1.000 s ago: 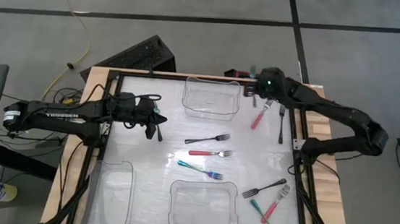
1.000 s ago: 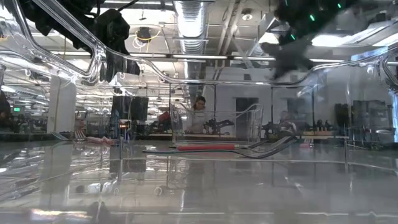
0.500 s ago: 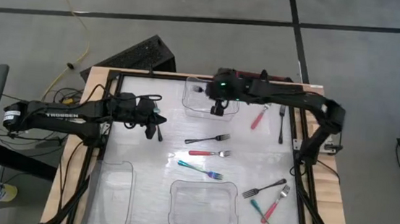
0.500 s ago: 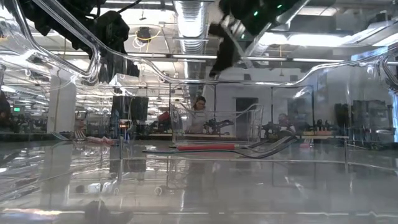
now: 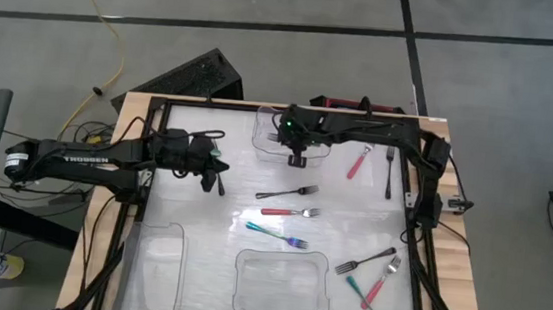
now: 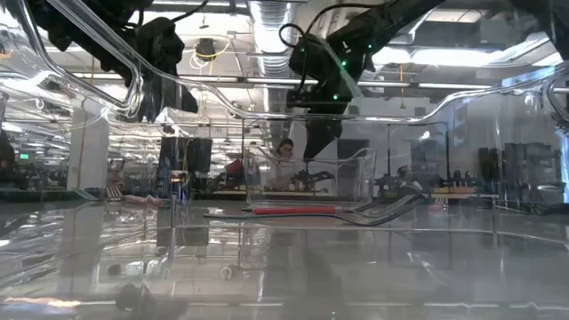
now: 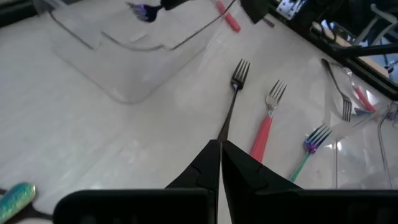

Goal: Sort silverware by color (type)
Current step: Put the blue fork into the top transparent bin, then put the black fork into the bottom right transparent bin

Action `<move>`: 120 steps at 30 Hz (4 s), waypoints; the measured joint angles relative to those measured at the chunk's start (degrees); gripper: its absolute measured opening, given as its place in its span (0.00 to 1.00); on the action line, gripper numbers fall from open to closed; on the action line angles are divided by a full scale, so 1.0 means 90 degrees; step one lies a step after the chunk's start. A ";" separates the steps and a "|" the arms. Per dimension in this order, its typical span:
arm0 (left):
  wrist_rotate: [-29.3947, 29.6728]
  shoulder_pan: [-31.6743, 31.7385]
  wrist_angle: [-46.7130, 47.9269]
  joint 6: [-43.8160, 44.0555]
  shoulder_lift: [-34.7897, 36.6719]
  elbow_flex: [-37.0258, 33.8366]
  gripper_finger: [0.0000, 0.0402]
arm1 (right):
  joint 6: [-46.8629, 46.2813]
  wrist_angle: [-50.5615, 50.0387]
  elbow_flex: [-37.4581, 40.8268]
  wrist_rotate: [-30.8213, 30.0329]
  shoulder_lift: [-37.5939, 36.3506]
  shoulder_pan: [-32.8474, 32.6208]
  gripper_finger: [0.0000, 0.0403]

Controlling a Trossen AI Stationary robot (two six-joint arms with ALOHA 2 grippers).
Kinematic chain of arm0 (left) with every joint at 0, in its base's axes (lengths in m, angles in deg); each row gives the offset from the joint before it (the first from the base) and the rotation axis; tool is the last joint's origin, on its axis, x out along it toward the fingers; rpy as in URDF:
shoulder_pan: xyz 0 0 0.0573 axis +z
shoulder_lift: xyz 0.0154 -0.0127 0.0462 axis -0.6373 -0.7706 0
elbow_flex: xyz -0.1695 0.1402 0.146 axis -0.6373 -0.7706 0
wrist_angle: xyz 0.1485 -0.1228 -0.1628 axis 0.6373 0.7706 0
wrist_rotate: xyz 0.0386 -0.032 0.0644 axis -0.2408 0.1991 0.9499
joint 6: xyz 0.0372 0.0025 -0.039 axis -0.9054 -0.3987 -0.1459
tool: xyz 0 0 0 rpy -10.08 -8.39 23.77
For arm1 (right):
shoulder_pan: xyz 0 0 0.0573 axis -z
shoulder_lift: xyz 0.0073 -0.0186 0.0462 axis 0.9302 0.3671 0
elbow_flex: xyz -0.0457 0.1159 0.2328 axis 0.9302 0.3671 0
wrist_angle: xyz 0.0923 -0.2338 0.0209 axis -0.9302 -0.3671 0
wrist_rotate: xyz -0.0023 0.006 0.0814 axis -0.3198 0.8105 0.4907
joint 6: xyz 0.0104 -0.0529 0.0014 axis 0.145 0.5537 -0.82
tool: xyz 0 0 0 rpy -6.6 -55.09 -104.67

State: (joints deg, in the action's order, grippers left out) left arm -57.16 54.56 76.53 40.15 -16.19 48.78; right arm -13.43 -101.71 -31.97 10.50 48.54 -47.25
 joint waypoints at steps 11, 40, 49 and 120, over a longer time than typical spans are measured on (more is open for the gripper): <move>-0.0028 -0.0128 0.0115 0.0086 0.0000 -0.0002 0.00 | -0.0237 -0.0208 -0.0002 0.0013 -0.0026 -0.0049 0.33; 0.0203 0.1025 0.1921 0.1394 -0.0802 -0.0007 0.09 | -0.2351 -0.1953 -0.0216 0.0044 -0.2867 -0.1328 0.44; 0.0079 0.1170 0.1082 0.2050 -0.2050 -0.0005 0.39 | -0.2356 -0.1915 -0.0216 0.0042 -0.2862 -0.1345 0.44; -0.1859 -0.0854 -0.0975 0.2245 0.0248 -0.0007 0.00 | -0.5115 -0.1502 -0.0216 0.0372 -0.2860 -0.2886 0.44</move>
State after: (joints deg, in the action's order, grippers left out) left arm -73.89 46.87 67.75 60.36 -13.96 48.72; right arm -59.47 -115.23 -33.92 13.85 22.80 -73.23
